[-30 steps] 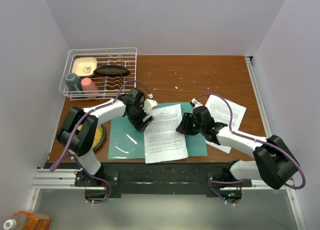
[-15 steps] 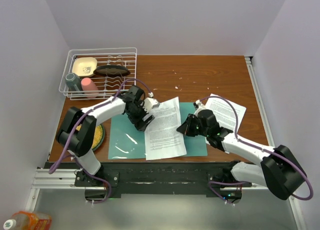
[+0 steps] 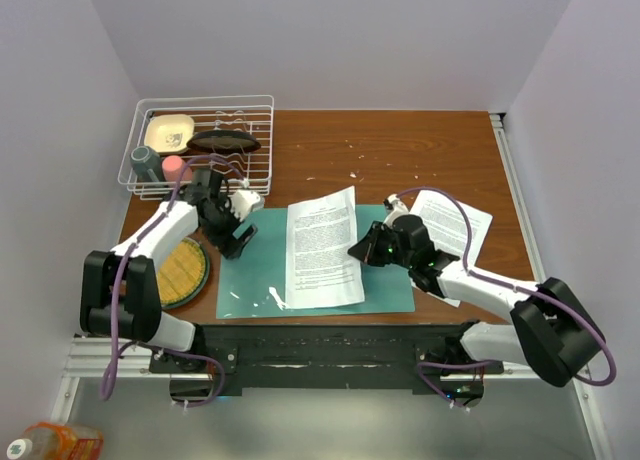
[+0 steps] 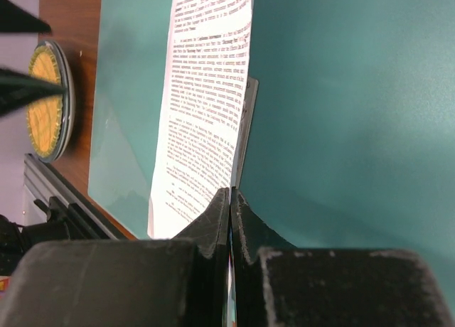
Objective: Put the files into the folder
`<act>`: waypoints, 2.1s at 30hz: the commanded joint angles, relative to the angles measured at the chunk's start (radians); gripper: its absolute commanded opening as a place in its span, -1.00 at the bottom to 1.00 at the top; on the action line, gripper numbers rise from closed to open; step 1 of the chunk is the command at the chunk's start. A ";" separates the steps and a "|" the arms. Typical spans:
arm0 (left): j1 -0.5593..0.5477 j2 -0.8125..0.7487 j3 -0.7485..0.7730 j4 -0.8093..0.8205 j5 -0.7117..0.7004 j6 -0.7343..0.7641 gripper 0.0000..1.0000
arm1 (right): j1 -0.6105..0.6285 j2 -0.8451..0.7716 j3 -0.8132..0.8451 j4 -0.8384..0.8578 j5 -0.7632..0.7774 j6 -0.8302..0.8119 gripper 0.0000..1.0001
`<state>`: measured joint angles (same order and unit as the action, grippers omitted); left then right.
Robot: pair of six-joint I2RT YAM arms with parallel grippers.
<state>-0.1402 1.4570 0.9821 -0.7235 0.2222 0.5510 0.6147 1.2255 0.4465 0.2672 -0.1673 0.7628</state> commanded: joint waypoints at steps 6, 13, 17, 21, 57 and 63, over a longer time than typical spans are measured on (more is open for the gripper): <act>0.004 -0.063 -0.171 0.030 -0.092 0.142 0.80 | 0.002 0.068 0.123 0.076 0.015 -0.019 -1.00; 0.013 -0.102 -0.226 0.016 -0.106 0.279 0.78 | 0.003 0.129 0.147 0.125 -0.005 0.010 -1.00; 0.014 -0.110 -0.276 0.030 -0.095 0.314 0.79 | 0.002 0.132 0.121 0.142 -0.012 0.020 -1.00; 0.014 -0.104 -0.293 0.045 -0.086 0.328 0.79 | 0.003 0.120 0.090 0.158 -0.011 0.030 -1.00; -0.067 0.063 -0.231 0.050 0.025 0.297 0.79 | 0.077 0.091 -0.040 0.199 0.166 -0.040 -1.00; -0.136 0.098 -0.211 0.056 0.080 0.253 0.78 | 0.079 0.106 -0.031 0.187 0.166 -0.046 -1.00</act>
<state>-0.2203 1.4940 0.7887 -0.7208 0.1791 0.8368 0.6872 1.3220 0.4141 0.4381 -0.0368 0.7425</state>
